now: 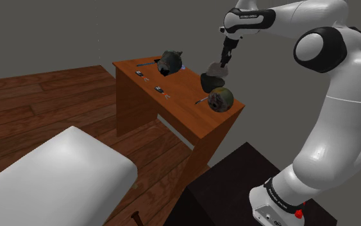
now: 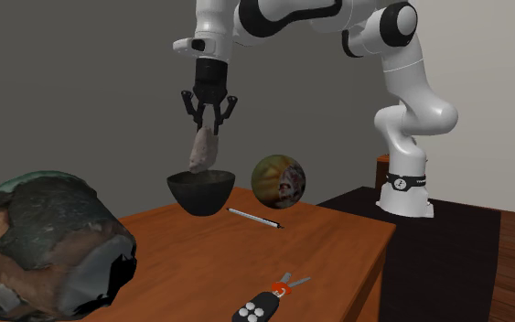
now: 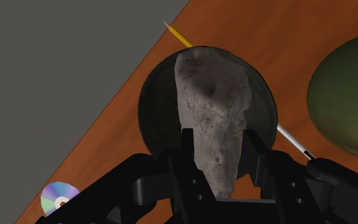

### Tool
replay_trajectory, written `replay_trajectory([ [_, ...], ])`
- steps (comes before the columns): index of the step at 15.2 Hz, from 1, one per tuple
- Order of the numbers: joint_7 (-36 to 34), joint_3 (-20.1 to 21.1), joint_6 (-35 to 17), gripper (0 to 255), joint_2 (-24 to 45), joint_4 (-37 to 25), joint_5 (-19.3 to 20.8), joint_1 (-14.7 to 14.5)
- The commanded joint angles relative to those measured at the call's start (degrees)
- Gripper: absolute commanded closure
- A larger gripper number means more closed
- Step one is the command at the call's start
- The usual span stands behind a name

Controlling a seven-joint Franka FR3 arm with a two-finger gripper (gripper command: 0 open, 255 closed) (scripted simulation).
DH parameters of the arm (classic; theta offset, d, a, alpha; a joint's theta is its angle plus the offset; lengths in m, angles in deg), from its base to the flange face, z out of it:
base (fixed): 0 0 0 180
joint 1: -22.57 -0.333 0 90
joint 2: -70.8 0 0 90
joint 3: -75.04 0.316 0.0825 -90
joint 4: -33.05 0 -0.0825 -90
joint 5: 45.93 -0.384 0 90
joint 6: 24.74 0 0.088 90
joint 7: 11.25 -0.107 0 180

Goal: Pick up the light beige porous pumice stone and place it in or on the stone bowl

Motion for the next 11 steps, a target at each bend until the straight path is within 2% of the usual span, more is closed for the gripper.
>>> replay_trajectory([
  [1,-0.23,0.04,-1.56,255,0.02,1.47,0.05,-0.12],
  [6,-0.51,0.1,-5.47,255,0.82,4.62,0.03,-0.14],
  [11,-0.51,0.1,-5.47,255,0.82,4.62,0.03,-0.14],
])
